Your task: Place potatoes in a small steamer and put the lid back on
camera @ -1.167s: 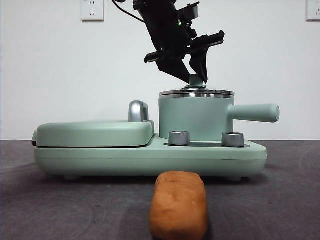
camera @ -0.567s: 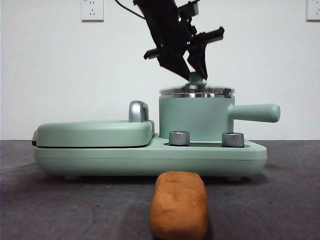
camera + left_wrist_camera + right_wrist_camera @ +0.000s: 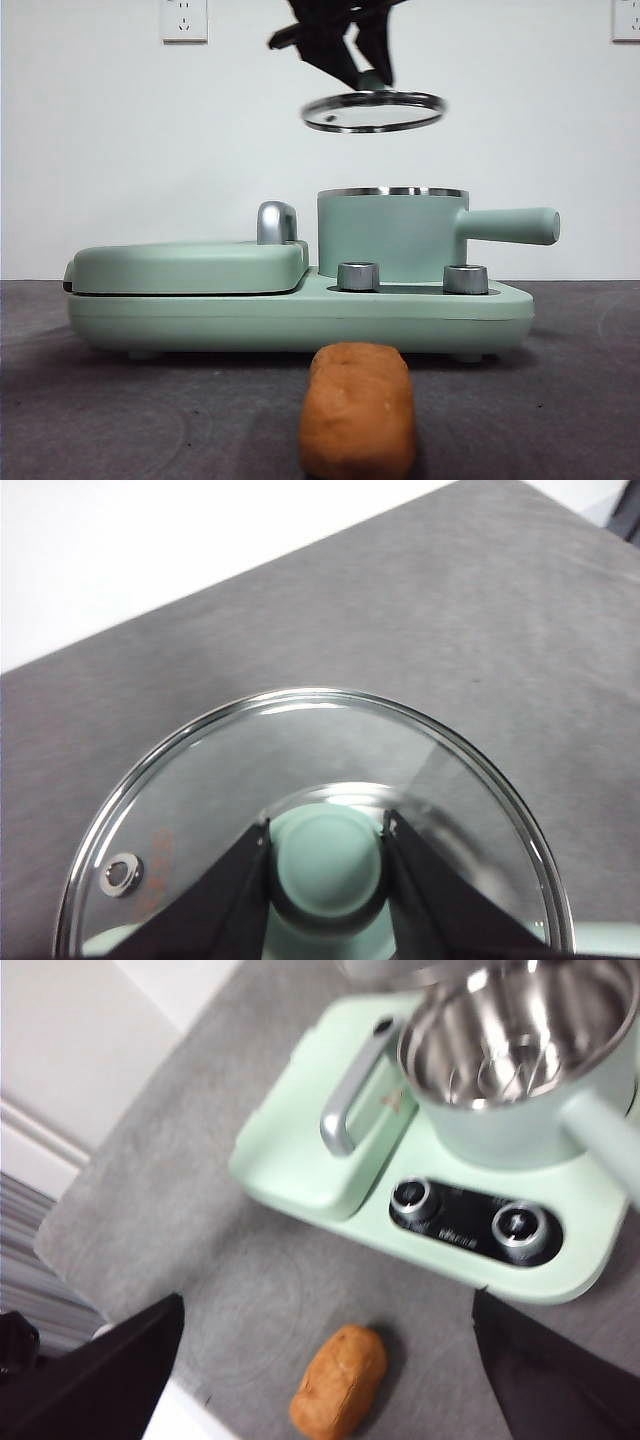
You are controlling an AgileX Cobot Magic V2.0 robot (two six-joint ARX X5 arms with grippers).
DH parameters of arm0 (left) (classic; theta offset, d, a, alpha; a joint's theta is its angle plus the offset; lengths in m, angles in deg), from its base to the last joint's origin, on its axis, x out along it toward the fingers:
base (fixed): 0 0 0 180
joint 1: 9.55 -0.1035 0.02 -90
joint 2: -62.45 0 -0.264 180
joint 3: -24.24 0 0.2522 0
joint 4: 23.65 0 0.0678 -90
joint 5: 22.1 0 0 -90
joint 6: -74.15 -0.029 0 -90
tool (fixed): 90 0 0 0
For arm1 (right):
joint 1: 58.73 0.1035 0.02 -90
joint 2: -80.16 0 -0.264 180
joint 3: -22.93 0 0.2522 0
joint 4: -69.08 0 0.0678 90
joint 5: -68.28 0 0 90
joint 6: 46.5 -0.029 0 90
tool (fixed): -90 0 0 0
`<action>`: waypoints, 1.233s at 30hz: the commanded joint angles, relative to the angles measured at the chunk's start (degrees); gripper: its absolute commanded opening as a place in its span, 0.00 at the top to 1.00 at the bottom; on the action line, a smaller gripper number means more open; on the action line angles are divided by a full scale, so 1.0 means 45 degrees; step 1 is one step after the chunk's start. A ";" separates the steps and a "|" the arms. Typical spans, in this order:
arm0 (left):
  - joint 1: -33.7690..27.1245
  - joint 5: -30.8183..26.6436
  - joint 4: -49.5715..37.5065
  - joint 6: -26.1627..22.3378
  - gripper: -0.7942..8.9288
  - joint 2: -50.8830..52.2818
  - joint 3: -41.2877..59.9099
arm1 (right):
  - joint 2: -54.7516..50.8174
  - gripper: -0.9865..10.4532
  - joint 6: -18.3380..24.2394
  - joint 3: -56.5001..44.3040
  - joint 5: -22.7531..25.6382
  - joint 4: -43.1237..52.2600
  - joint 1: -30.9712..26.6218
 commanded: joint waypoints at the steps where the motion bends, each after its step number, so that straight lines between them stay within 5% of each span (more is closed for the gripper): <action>1: -0.0393 -0.0029 -0.0325 -0.0291 0.90 0.0515 -0.0549 | 0.0826 0.51 -0.0899 0.0389 0.0942 0.0092 0.1258; 11: -0.2341 -0.0029 0.0296 -0.0233 0.90 0.1268 -0.0549 | 0.4464 0.51 -0.2443 0.0967 0.4881 0.0083 0.5620; 21: -0.3789 -0.0029 0.0525 0.0461 0.90 0.1389 -0.0544 | 0.8738 0.51 -0.3565 0.1661 0.5901 0.0078 0.7786; 32: -0.4527 -0.0029 0.0486 0.0816 0.90 0.1389 -0.0544 | 1.1642 0.51 -0.4133 0.1792 0.5819 0.0024 0.8539; 37: -0.4673 -0.0024 0.0481 0.0816 0.90 0.1389 -0.0539 | 1.2245 0.67 -0.4119 0.1787 0.5085 0.0544 0.8607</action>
